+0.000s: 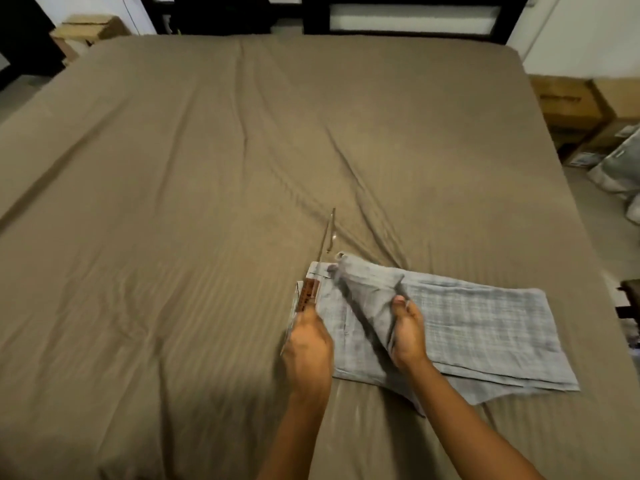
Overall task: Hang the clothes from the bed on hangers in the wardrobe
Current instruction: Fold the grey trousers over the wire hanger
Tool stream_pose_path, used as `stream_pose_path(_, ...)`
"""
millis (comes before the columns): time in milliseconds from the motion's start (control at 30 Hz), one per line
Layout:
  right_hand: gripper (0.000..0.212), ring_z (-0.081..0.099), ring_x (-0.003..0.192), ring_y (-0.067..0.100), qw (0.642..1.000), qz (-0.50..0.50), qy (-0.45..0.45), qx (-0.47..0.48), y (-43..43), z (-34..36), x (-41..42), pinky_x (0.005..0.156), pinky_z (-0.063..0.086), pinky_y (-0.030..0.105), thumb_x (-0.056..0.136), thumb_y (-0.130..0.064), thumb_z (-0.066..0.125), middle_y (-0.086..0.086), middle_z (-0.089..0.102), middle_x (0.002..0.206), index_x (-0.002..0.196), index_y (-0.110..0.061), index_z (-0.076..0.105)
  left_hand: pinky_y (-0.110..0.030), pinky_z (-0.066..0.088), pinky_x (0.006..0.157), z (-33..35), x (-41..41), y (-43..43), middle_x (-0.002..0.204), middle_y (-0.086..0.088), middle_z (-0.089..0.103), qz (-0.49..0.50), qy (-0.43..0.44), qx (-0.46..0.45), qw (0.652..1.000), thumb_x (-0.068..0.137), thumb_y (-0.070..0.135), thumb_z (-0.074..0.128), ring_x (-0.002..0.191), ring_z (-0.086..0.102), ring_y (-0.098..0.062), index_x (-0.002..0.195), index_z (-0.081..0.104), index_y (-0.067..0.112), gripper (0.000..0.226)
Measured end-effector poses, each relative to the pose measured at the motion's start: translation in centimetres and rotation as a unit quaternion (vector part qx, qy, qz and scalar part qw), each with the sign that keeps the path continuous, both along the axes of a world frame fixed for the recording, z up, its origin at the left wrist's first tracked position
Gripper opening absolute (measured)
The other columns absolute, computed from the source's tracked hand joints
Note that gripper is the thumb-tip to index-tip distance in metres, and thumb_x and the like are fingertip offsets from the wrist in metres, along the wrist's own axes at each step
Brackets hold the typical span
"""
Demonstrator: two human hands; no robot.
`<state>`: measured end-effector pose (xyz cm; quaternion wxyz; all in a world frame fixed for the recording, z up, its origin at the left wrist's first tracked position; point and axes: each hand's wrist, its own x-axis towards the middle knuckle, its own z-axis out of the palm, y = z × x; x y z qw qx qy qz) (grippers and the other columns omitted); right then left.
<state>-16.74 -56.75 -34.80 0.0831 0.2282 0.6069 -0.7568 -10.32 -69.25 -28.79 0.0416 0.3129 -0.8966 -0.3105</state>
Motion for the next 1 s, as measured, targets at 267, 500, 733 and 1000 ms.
stream_pose_path(267, 0.047, 0.070, 0.083, 0.022, 0.949, 0.035, -0.126, -0.286, 4.1, 3.9, 0.2, 0.070, 0.058, 0.026, 0.098, -0.031, 0.033, 0.012, 0.071, 0.093, 0.096, -0.005, 0.073, -0.029, 0.049, 0.087, 0.7, 0.6, 11.2, 0.123, -0.004, 0.061, -0.183, -0.014, 0.051, 0.982, 0.099, 0.031, 0.019, 0.104, 0.062, -0.021, 0.140, 0.041, 0.019, 0.049)
stream_pose_path(500, 0.059, 0.063, 0.094, 0.030, 0.960, 0.116, -0.113, -0.227, 6.3, 3.3, 1.2, 0.086, 0.050, 0.040, 0.069, -0.049, 0.072, 0.019, 0.065, 0.101, 0.105, -0.003, 0.063, -0.030, 0.048, 0.076, -0.9, 0.2, 12.0, 0.100, -0.013, 0.061, -0.116, 0.015, 0.110, 0.987, 0.092, 0.041, 0.028, 0.086, 0.057, -0.021, 0.093, 0.065, 0.004, 0.053)
stream_pose_path(733, 0.013, 0.062, 0.054, 0.005, 0.971, 0.228, -0.038, -0.059, 7.5, 3.1, 3.2, 0.047, 0.046, 0.016, 0.086, 0.010, 0.054, -0.005, 0.065, 0.064, 0.093, 0.000, 0.058, -0.033, 0.045, 0.084, 0.5, -4.7, 9.7, 0.103, -0.007, 0.061, 0.047, -0.077, 0.264, 0.960, 0.077, 0.069, 0.055, 0.098, 0.058, -0.026, 0.116, 0.054, 0.010, 0.070)
stream_pose_path(1000, 0.044, 0.068, 0.079, 0.018, 0.975, 0.217, -0.023, -0.043, 7.6, 3.1, 3.2, 0.058, 0.054, 0.028, 0.085, 0.014, 0.048, 0.007, 0.070, 0.095, 0.115, -0.018, 0.056, -0.028, 0.042, 0.073, -0.2, -5.9, 7.8, 0.100, -0.012, 0.065, 0.023, -0.092, 0.227, 0.969, 0.088, 0.025, 0.057, 0.084, 0.056, -0.025, 0.103, 0.065, 0.005, 0.025)
